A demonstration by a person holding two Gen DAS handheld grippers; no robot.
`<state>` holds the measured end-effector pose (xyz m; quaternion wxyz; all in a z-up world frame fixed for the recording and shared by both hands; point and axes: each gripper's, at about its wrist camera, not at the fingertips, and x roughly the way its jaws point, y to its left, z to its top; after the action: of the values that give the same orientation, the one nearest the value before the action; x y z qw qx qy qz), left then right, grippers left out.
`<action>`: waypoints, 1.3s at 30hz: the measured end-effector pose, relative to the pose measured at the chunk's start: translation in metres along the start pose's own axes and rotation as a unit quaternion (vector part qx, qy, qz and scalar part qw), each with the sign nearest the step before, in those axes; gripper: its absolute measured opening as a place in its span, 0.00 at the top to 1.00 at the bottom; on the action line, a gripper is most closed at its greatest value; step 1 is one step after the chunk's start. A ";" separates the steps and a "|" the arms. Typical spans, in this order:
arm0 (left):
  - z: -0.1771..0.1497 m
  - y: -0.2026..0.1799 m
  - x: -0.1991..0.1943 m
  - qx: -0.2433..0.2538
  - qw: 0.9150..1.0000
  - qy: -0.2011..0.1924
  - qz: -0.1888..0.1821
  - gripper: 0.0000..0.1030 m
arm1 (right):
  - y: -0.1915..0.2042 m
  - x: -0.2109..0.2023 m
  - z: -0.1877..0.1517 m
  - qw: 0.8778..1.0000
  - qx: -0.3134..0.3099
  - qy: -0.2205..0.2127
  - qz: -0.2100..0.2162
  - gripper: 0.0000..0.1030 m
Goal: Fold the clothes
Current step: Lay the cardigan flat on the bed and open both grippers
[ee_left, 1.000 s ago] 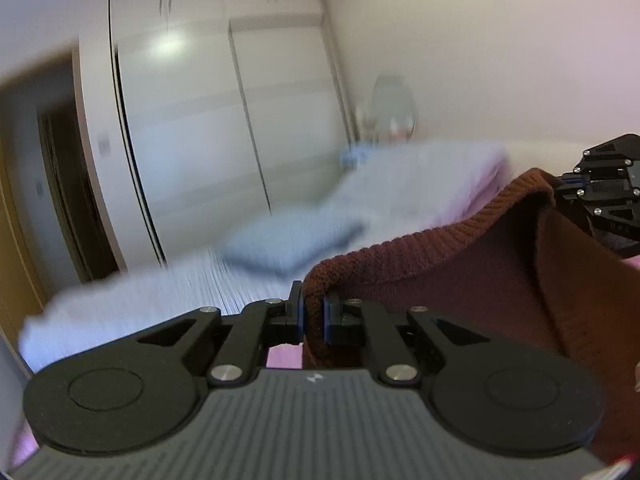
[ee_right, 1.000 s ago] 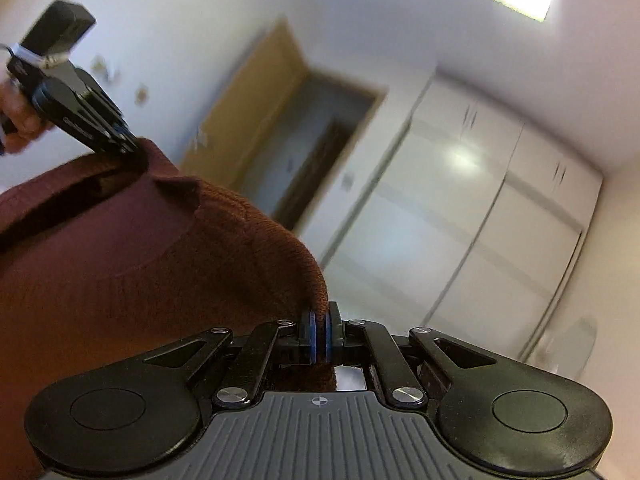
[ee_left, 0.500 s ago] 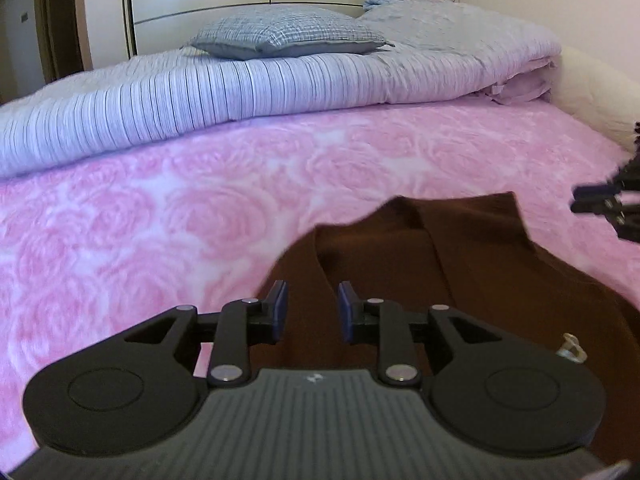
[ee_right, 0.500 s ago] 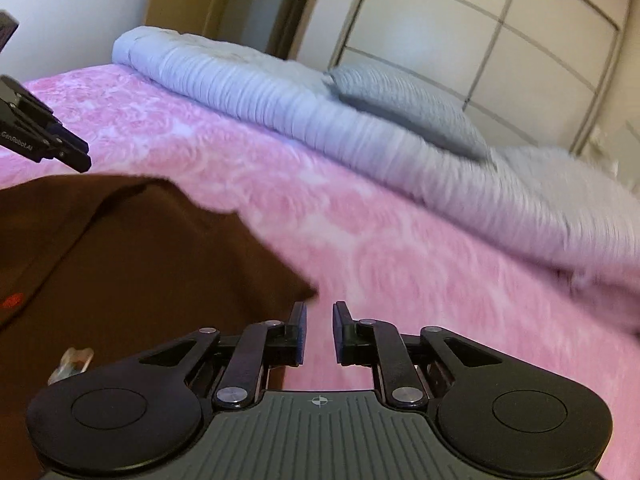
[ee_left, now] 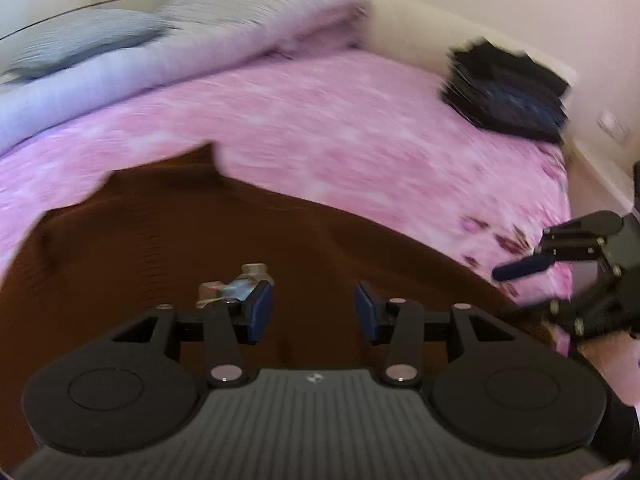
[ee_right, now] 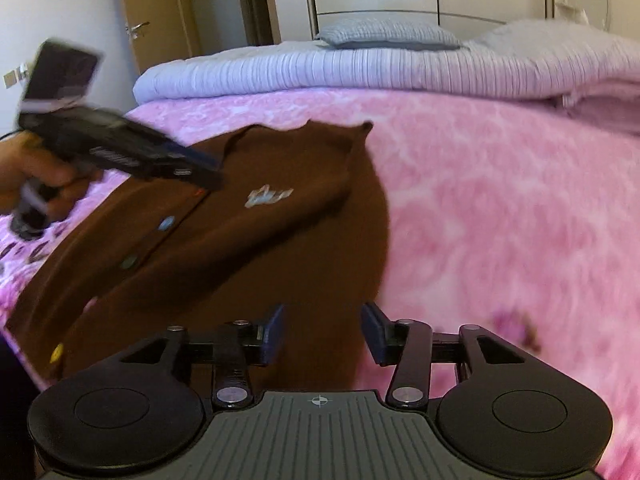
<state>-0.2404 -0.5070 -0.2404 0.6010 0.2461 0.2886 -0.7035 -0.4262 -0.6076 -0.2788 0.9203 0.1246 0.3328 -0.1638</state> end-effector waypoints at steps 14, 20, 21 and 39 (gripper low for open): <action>-0.001 0.048 0.040 0.018 0.992 0.066 0.103 0.62 | -0.002 -0.002 -0.042 0.999 0.019 0.019 -0.040 0.55; 0.032 0.032 0.032 0.082 0.994 0.028 0.068 0.65 | 0.013 -0.015 -0.044 0.999 -0.005 -0.006 -0.039 0.55; 0.038 0.028 0.036 0.094 0.994 0.022 0.050 0.65 | 0.017 -0.017 -0.044 0.999 -0.011 -0.011 -0.037 0.55; 0.041 0.028 0.105 0.198 0.968 0.149 -0.032 0.65 | 0.016 -0.020 -0.050 1.000 -0.016 0.001 0.027 0.55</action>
<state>-0.2292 -0.6126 -0.2865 0.4677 0.4526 0.2377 -0.7210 -0.4629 -0.5720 -0.3012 0.9260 0.1188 0.3327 -0.1333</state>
